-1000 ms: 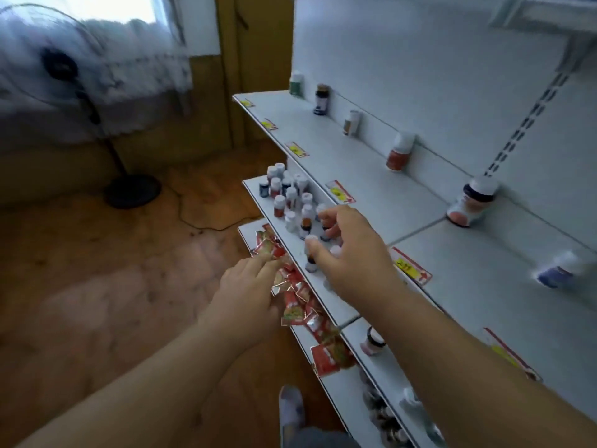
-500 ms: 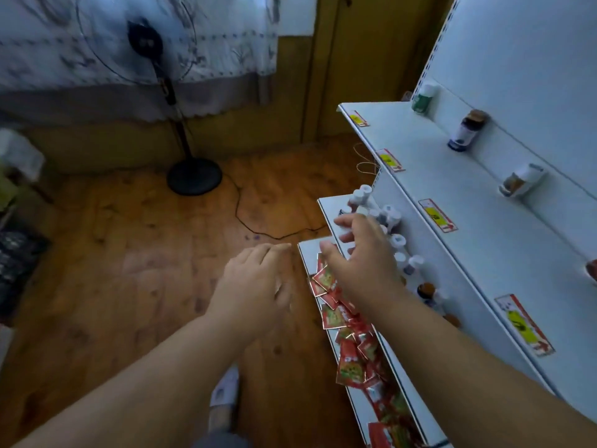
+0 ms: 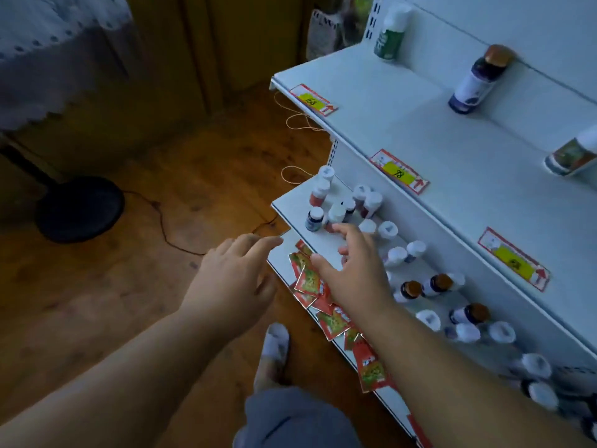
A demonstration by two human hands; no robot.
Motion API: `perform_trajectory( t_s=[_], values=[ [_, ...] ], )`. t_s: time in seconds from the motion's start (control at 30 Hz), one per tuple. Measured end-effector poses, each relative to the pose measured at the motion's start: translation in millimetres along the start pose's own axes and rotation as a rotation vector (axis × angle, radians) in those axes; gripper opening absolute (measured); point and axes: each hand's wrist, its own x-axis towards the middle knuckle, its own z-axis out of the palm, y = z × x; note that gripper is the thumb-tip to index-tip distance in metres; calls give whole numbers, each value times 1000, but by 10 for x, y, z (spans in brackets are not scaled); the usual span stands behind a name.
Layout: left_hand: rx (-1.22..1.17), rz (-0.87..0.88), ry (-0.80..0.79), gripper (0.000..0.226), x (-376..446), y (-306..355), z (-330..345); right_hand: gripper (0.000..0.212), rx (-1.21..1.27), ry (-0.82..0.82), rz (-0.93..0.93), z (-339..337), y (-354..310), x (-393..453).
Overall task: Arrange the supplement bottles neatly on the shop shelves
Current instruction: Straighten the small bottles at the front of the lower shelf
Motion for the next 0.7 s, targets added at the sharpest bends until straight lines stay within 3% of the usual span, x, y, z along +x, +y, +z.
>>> perform_trajectory(
  t_s=[0.27, 0.5, 0.7],
  values=[
    [31, 126, -72, 52, 1975, -764, 931, 48, -102, 180, 171, 1003, 791, 1935],
    [30, 188, -250, 56, 2902, -1466, 2063, 69, -274, 47, 347, 1975, 1423, 2647],
    [-92, 259, -309, 57, 3294, -1816, 2771, 58, -339, 252, 444, 2557, 1780, 2981]
  ],
)
